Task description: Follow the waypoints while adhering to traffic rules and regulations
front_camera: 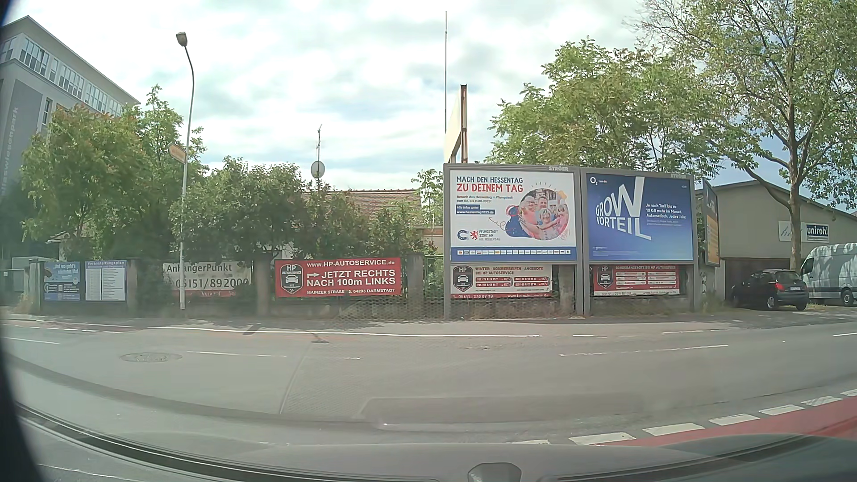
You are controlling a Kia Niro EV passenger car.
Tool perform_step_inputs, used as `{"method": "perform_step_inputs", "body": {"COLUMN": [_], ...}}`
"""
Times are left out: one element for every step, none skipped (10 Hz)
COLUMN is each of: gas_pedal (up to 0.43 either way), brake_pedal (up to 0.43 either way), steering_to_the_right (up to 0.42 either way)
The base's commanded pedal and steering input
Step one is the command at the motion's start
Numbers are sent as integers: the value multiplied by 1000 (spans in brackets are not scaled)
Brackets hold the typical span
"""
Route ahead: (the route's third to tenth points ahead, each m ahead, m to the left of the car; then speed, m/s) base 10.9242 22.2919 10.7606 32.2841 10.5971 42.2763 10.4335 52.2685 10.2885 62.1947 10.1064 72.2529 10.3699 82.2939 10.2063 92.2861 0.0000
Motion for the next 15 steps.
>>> {"method": "perform_step_inputs", "body": {"gas_pedal": [0,0,0,0,0,0,0,0,0,0,0,0,0,0,0], "brake_pedal": [171,171,171,171,171,177,171,171,177,171,171,171,177,171,171], "steering_to_the_right": [-212,-212,-212,-212,-212,-212,-212,-212,-212,-212,-212,-212,-212,-212,-212]}}
